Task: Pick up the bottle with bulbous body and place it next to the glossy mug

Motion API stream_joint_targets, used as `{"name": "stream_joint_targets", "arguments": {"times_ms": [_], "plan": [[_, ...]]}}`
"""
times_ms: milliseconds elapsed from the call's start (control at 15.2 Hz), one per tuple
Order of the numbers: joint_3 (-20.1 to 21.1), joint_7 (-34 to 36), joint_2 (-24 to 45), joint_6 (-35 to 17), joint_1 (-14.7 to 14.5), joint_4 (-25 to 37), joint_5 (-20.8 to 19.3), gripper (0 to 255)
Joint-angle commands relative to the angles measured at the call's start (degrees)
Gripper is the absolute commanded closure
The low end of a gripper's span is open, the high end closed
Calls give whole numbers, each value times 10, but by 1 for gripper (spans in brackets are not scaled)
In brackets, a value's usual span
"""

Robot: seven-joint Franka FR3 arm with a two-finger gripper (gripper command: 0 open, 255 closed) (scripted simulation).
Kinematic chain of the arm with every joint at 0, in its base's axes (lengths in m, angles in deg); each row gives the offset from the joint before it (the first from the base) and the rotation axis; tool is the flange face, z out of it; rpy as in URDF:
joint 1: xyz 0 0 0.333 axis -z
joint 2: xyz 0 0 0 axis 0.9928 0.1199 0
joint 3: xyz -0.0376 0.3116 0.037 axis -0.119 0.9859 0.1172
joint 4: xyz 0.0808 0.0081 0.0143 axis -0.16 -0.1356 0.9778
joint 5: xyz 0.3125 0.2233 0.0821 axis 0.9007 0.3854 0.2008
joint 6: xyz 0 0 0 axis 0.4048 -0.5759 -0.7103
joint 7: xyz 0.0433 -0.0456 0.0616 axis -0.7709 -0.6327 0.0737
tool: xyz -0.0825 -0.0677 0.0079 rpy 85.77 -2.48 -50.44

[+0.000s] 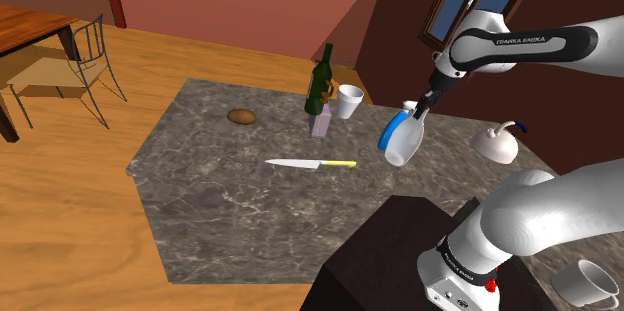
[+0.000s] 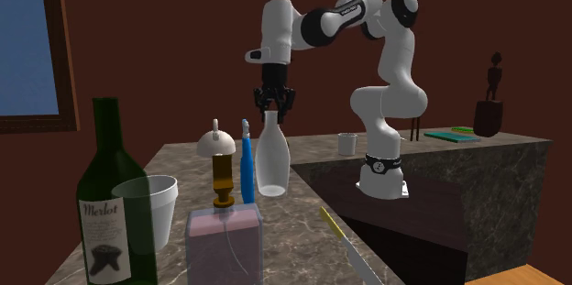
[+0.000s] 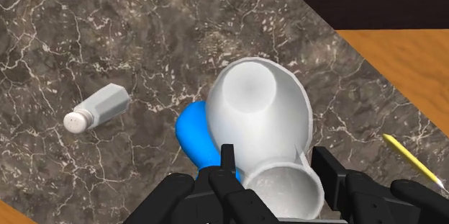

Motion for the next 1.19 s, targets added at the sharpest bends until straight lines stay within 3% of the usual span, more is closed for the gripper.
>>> {"name": "stream_joint_targets", "arguments": {"times_ms": [0,1122], "plan": [[5,1,-6,17,0,11,2,255],[33,-1,-26,152,-6,126,18,255]]}}
